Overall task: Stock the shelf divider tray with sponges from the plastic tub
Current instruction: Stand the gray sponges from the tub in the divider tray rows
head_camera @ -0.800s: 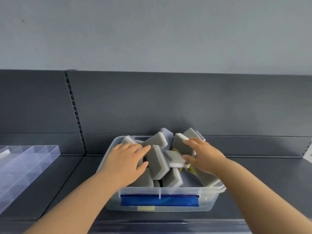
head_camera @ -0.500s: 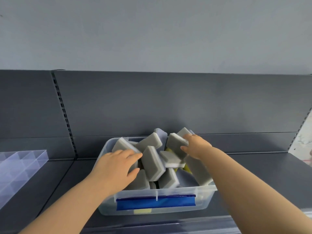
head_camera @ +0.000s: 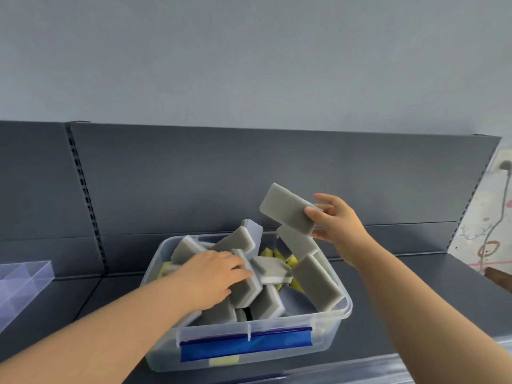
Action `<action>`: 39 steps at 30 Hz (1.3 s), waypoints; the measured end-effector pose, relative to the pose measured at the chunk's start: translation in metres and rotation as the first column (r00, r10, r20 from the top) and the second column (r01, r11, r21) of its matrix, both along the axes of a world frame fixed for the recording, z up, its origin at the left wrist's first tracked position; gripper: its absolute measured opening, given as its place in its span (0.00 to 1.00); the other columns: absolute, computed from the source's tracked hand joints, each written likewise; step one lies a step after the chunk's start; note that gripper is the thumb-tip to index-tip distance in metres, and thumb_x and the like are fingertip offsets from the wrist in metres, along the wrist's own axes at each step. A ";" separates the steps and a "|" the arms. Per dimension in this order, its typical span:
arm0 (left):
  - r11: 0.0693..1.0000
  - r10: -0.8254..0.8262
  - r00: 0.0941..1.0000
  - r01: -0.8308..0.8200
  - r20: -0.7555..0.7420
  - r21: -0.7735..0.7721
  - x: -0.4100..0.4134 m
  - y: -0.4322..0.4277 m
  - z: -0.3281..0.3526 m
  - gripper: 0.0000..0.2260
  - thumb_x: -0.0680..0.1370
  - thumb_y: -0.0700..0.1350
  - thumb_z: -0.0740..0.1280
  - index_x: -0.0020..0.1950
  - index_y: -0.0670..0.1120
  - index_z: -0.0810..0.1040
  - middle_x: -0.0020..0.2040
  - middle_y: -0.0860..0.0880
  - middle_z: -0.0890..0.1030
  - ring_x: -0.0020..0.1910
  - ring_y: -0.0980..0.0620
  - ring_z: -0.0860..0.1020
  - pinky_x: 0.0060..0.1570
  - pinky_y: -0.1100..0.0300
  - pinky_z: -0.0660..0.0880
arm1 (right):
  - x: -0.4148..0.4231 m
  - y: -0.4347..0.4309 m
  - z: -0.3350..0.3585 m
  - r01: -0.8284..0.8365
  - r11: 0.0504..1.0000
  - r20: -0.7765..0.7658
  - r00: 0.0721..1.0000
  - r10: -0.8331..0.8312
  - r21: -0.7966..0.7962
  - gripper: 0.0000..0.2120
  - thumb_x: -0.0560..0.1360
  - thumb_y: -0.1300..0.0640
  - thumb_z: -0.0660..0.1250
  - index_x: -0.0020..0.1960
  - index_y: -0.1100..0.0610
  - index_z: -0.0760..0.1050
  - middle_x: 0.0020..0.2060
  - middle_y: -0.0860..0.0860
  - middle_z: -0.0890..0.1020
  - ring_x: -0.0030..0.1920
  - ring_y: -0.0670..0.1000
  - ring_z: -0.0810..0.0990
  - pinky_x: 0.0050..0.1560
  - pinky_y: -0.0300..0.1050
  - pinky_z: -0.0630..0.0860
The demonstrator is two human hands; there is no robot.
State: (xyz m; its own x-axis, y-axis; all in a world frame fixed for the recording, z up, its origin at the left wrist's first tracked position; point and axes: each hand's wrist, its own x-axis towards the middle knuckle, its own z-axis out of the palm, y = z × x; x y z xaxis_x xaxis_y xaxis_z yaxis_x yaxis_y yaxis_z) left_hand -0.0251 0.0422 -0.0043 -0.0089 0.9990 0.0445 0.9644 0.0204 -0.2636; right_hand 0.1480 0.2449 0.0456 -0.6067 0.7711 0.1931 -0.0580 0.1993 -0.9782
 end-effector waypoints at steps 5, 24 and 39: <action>0.989 -0.108 0.977 0.086 -0.185 -0.124 0.007 0.049 0.004 0.24 0.74 0.43 0.66 0.69 0.53 0.65 0.67 0.50 0.68 0.64 0.47 0.67 0.60 0.50 0.64 | 0.026 -0.013 -0.009 -0.021 0.990 -0.009 1.000 0.020 -0.142 0.18 0.75 0.57 0.67 0.64 0.55 0.68 0.53 0.56 0.77 0.55 0.58 0.78 0.39 0.52 0.81; 0.998 0.007 0.972 -0.021 -0.233 -0.060 -0.009 0.056 0.005 0.22 0.70 0.50 0.69 0.62 0.52 0.70 0.58 0.50 0.72 0.59 0.48 0.68 0.49 0.55 0.62 | 0.026 -0.015 -0.062 0.104 0.983 0.269 0.953 -0.142 0.152 0.17 0.73 0.55 0.68 0.58 0.46 0.69 0.47 0.41 0.76 0.48 0.48 0.77 0.43 0.46 0.77; 0.879 0.005 0.439 -0.430 0.899 0.205 0.009 0.024 0.014 0.26 0.70 0.51 0.73 0.59 0.70 0.63 0.56 0.55 0.74 0.53 0.53 0.76 0.46 0.52 0.79 | 0.014 -0.032 -0.037 0.025 0.863 0.233 0.958 -0.164 0.505 0.18 0.72 0.56 0.68 0.61 0.48 0.73 0.50 0.42 0.74 0.49 0.43 0.72 0.44 0.30 0.65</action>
State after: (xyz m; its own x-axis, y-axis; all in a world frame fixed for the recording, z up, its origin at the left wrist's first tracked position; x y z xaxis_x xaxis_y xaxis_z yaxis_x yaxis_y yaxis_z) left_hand -0.0158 0.0661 0.0099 -0.4690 0.8568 0.2141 0.6224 0.1487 0.7684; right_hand 0.1615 0.2132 0.0085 -0.6175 0.6724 0.4082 0.2272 0.6493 -0.7258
